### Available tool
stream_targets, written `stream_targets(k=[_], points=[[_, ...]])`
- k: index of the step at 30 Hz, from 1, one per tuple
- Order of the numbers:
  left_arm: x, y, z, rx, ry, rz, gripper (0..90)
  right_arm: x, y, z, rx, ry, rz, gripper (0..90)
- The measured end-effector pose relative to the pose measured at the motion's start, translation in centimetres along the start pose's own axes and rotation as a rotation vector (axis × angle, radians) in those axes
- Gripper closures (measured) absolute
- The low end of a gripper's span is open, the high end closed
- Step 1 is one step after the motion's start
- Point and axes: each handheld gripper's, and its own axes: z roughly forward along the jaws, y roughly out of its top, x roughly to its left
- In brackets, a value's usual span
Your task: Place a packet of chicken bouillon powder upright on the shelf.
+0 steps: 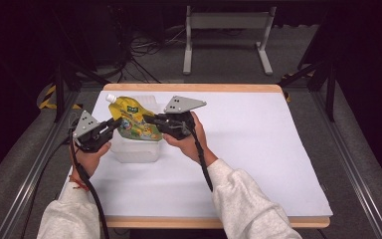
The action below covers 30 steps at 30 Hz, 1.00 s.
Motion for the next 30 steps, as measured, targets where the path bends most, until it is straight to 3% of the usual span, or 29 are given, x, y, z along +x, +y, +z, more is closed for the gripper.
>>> stream_targets(k=[4,7,17,23,30], points=[[0.4,-0.3,-0.4,0.001,-0.020,-0.015,82.9,0.3,0.2,0.3,0.007,-0.001,-0.003,89.8],[0.5,-0.2,-0.7,0.010,-0.005,-0.006,82.7,0.4,0.1,0.6,0.013,-0.007,0.001,89.7],[0.6,-1.5,0.5,0.090,-0.014,-0.014,82.5,0.1,-1.5,1.7,0.091,-0.014,0.079,89.3],[0.6,-2.2,1.0,0.126,-0.016,-0.007,82.5,0.2,-2.5,2.3,0.131,-0.011,0.097,89.4],[0.7,-2.4,1.1,0.133,-0.020,-0.009,82.5,0.3,-2.9,2.5,0.142,-0.006,0.098,89.5]])
